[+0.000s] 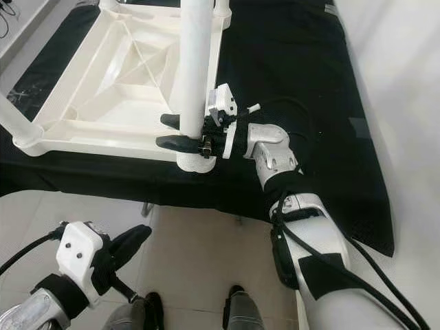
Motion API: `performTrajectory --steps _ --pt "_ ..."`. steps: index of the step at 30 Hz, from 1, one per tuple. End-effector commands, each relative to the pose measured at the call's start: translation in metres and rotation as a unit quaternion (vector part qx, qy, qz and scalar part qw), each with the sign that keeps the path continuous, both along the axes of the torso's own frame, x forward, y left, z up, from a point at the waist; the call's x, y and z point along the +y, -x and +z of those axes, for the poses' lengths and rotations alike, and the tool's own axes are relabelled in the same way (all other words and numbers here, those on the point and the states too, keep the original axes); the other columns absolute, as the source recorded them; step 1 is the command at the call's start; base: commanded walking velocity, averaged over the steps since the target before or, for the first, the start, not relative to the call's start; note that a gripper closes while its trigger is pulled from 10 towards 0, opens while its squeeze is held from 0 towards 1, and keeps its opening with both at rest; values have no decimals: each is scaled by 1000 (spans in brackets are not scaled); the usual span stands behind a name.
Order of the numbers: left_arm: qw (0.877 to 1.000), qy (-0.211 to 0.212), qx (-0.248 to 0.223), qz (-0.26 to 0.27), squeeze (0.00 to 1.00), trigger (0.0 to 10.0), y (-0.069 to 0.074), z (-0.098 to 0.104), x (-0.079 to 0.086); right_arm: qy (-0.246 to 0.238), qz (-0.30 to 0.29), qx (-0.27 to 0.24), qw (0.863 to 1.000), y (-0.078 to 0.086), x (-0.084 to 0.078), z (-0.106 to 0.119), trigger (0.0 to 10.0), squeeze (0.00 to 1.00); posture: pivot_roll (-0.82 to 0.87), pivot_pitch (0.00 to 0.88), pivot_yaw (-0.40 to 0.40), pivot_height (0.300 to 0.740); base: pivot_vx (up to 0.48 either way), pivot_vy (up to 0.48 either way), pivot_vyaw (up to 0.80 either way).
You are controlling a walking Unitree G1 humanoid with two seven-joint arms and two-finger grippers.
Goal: Building children table
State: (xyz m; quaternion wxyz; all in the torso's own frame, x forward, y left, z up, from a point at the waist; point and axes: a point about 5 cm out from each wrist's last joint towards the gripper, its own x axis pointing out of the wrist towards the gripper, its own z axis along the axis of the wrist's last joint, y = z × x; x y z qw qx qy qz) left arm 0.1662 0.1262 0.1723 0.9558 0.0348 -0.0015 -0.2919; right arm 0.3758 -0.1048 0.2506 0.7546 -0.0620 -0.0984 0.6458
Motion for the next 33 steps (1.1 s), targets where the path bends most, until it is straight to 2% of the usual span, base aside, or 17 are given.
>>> performTrajectory --steps 1,13,20,26,33 --pt "1000 -4 15 -5 0 10000 5 -3 -1 8 -3 11 1000 -1 -1 -4 10000 0 80 294 -3 740 0 0 0" --pt "1000 -2 24 -4 0 10000 13 -1 0 -22 -23 10 999 -7 -19 12 10000 0 95 326 5 740 0 0 0" --pt "1000 -1 29 -5 0 10000 18 1 0 -23 -5 7 1000 -5 -28 18 10000 0 105 340 10 740 0 0 0" --pt "999 -1 34 -3 0 10000 22 3 2 13 42 5 999 0 -31 13 10000 0 113 354 15 740 0 0 0" --pt "999 -1 38 -3 0 10000 24 3 2 45 67 -9 997 4 -23 5 10000 0 116 357 18 740 0 0 0"
